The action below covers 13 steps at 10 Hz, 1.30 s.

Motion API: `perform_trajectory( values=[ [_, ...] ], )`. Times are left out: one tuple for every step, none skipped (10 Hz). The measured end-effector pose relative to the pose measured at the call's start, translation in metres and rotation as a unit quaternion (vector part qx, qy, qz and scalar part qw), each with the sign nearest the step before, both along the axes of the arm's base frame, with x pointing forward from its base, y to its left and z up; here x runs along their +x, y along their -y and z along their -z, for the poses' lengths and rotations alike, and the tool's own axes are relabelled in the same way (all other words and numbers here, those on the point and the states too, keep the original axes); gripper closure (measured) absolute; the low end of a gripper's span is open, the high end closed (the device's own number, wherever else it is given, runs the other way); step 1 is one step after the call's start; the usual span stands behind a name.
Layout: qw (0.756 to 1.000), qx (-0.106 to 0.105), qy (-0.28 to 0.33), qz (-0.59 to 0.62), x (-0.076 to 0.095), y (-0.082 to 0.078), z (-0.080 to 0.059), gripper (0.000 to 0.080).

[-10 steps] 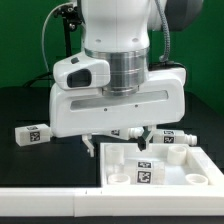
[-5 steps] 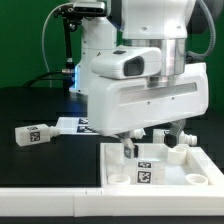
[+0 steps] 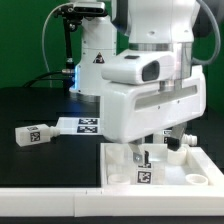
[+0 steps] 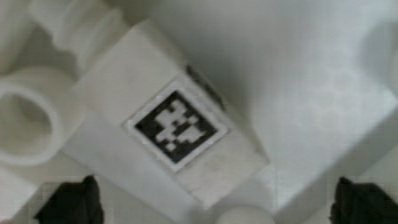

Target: Assemble square table

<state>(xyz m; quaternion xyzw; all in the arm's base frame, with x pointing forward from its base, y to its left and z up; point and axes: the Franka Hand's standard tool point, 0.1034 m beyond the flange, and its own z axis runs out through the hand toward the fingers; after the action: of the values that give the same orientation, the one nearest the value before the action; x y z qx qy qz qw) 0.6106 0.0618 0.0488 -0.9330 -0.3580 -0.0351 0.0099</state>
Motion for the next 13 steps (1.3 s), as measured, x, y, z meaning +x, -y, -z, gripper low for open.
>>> perform_trajectory(
  values=[
    [1.000,0.001,0.004,-0.030,0.006,-0.008,0.003,0.0151],
    [0.999,0.003,0.007,-0.037,0.007,-0.012,0.007,0.0151],
    [0.999,0.003,0.011,-0.036,0.004,-0.009,0.014,0.0151],
    [0.999,0.002,0.010,-0.035,-0.003,-0.001,0.021,0.0151],
    [0.999,0.002,0.006,-0.032,-0.007,0.004,0.025,0.0151],
    [0.999,0.002,0.007,-0.032,-0.009,0.005,0.027,0.0151],
    [0.999,0.001,0.005,-0.032,-0.012,0.010,0.029,0.0151],
    [0.999,0.001,0.003,-0.032,-0.013,0.018,0.031,0.0151],
    [1.000,0.000,0.003,-0.030,-0.013,0.019,0.031,0.0151],
    [1.000,0.000,0.003,-0.030,-0.013,0.019,0.031,0.0151],
    [1.000,0.000,0.003,-0.030,-0.013,0.019,0.031,0.0298],
    [1.000,0.001,0.003,-0.031,-0.013,0.018,0.031,0.0436],
    [1.000,0.002,0.004,-0.018,-0.011,0.009,0.026,0.0517]
  ],
)
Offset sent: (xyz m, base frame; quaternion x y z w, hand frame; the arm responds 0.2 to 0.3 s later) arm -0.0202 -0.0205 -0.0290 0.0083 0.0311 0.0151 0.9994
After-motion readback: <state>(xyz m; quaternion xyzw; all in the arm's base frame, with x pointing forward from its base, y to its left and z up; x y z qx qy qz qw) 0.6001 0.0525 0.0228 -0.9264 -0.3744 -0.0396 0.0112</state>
